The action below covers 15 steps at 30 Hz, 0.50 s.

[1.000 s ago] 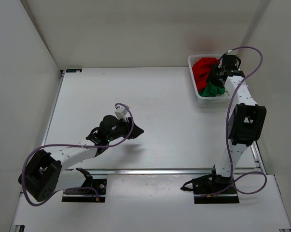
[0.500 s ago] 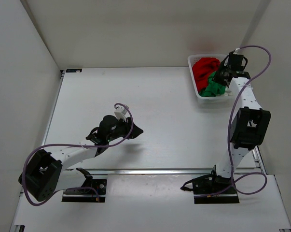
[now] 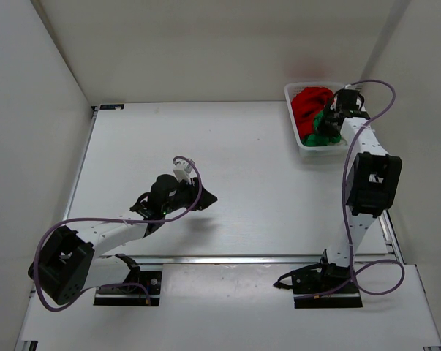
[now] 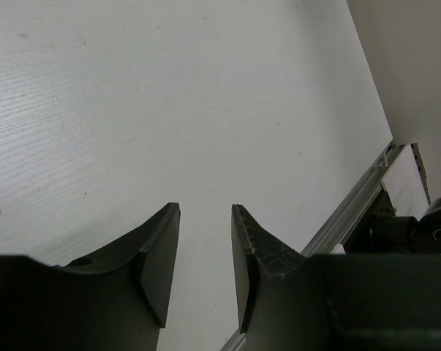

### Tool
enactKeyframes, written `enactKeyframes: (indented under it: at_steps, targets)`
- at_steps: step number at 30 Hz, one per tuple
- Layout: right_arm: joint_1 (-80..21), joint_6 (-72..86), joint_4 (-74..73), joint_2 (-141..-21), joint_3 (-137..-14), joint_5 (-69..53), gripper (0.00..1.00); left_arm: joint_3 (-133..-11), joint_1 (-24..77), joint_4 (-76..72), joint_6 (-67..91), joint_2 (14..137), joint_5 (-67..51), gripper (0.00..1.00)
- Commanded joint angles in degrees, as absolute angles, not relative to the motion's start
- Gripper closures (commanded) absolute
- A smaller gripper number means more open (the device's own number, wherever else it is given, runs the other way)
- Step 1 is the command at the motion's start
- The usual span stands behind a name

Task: Fold and stack the t-shirts
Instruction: Grab crumpled tshirt from bin with the right arm

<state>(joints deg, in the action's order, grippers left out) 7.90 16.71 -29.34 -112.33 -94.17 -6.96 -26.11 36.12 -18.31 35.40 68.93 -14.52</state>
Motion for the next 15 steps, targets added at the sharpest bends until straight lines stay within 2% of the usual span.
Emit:
enactKeyframes:
  at_steps: [1, 5, 10, 15]
  targets:
    - [8.35, 18.19, -26.12, -106.29, -94.15, -6.50, 1.00, -26.10, 36.04, -18.63, 35.42, 68.11, -15.11, 0.54]
    - [8.09, 19.42, -21.72, -97.66, -90.97, -2.56, 1.00, -26.46, 36.29, -18.81, 36.03, 68.64, -15.29, 0.54]
    - [11.07, 23.72, -18.11, -83.44, -87.20, -3.69, 1.00, -26.19, 35.42, -19.51, 37.26, 69.08, -16.26, 0.55]
    - [6.43, 20.31, -16.96, -75.33, -91.13, -1.77, 1.00, -26.28, 32.62, -19.08, 37.96, 67.77, -17.84, 0.55]
